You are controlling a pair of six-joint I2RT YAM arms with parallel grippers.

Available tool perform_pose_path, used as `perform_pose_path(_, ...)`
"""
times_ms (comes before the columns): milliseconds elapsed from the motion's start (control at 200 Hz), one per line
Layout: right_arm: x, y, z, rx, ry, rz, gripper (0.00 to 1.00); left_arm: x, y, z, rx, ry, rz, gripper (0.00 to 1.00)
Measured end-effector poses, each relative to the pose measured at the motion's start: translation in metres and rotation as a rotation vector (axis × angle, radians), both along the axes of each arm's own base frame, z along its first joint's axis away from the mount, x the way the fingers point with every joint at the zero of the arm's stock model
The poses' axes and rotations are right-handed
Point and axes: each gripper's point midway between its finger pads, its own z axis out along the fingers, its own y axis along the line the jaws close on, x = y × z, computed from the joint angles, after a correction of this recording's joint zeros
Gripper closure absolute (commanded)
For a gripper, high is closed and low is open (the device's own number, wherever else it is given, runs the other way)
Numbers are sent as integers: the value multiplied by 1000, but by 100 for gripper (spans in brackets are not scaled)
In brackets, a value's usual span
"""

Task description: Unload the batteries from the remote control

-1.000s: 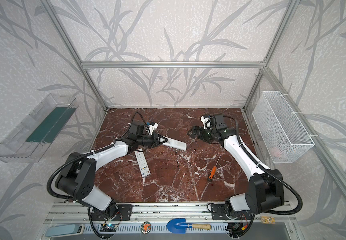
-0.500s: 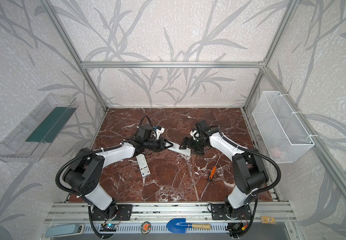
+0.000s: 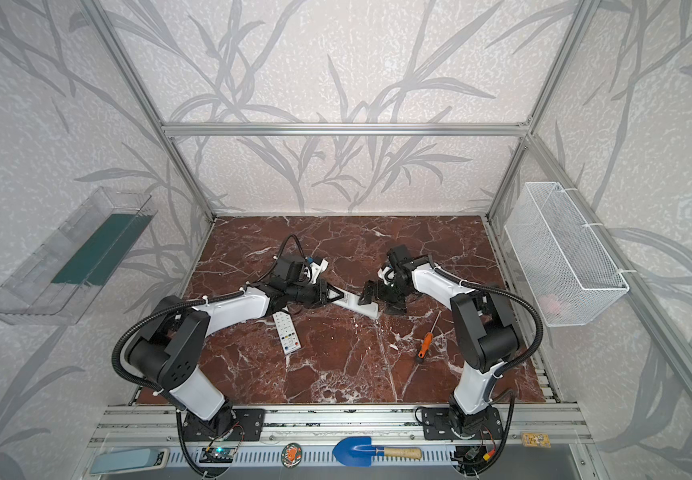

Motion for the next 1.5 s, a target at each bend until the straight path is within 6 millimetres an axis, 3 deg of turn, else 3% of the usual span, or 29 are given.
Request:
perform_pose_path(965, 14, 9, -11, 51, -50, 18, 17, -1, 1, -2, 4, 4, 1, 100)
perform_pose_path(1500, 14, 11, -14, 59, -85, 35, 18, -1, 3, -5, 5, 23, 11, 100)
